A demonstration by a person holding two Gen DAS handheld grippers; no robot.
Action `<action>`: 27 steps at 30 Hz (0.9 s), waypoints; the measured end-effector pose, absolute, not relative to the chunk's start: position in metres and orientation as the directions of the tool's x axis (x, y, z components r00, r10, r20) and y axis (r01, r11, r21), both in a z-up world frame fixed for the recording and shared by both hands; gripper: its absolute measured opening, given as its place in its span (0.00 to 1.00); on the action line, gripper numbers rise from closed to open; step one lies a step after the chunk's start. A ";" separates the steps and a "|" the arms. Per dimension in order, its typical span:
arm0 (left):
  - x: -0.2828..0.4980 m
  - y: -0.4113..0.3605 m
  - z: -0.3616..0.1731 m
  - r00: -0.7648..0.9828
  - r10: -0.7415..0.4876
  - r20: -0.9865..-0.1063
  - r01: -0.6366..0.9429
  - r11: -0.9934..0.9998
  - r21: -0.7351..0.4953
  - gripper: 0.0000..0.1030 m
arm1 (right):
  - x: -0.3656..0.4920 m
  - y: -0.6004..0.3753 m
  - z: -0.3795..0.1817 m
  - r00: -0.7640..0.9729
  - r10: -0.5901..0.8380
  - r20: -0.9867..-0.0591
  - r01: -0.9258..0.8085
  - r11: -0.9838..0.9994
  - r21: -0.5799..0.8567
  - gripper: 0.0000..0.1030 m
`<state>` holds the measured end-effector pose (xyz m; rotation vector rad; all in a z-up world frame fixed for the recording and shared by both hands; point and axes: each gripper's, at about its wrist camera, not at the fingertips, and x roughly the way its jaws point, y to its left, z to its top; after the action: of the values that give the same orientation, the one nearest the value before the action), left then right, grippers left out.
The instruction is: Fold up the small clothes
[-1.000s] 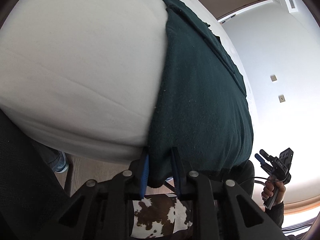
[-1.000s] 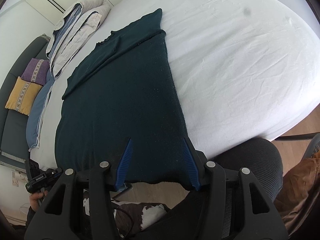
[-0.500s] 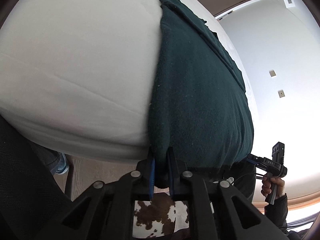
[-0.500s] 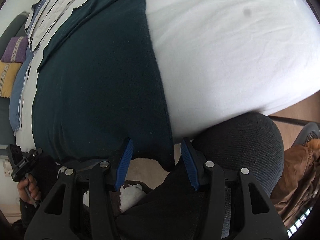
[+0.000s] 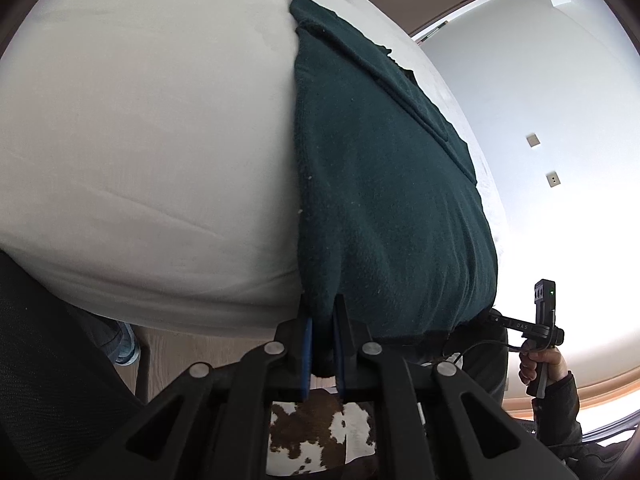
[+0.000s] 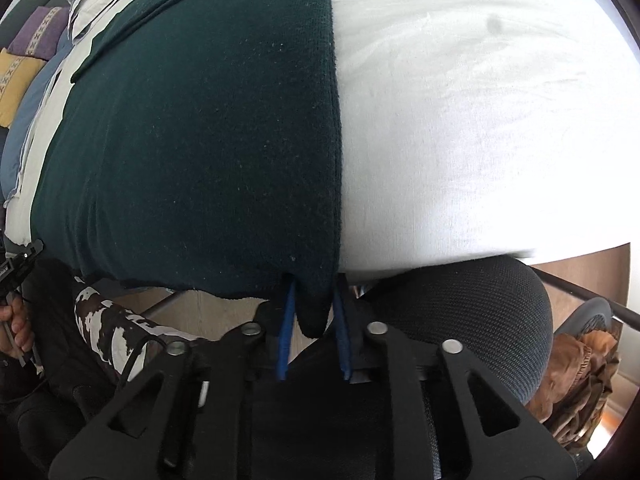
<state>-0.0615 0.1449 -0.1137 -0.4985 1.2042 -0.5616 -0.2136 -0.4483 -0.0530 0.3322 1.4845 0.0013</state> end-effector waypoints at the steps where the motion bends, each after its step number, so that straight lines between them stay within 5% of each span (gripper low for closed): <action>1: -0.061 0.145 -0.112 0.259 -0.646 -0.718 0.141 0.760 -0.634 0.09 | -0.216 -0.450 -0.051 0.111 0.213 -0.971 0.208 0.950 0.232 0.07; 8: -0.060 0.152 -0.101 0.286 -0.680 -0.675 0.147 0.727 -0.671 0.09 | -0.236 -0.466 -0.020 0.261 0.315 -0.912 0.250 0.891 0.379 0.06; 16: -0.061 0.163 -0.078 0.358 -0.769 -0.530 0.187 0.615 -0.766 0.09 | -0.240 -0.471 0.017 0.474 0.451 -0.756 0.220 0.770 0.598 0.06; 27: -0.063 0.171 -0.067 0.401 -0.798 -0.450 0.192 0.553 -0.811 0.09 | -0.226 -0.467 0.040 0.612 0.477 -0.631 0.177 0.695 0.697 0.06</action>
<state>-0.0630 0.1706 -0.0669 -0.7478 0.9586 -0.7049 -0.2261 -0.4669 0.0399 0.8103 0.9189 0.1969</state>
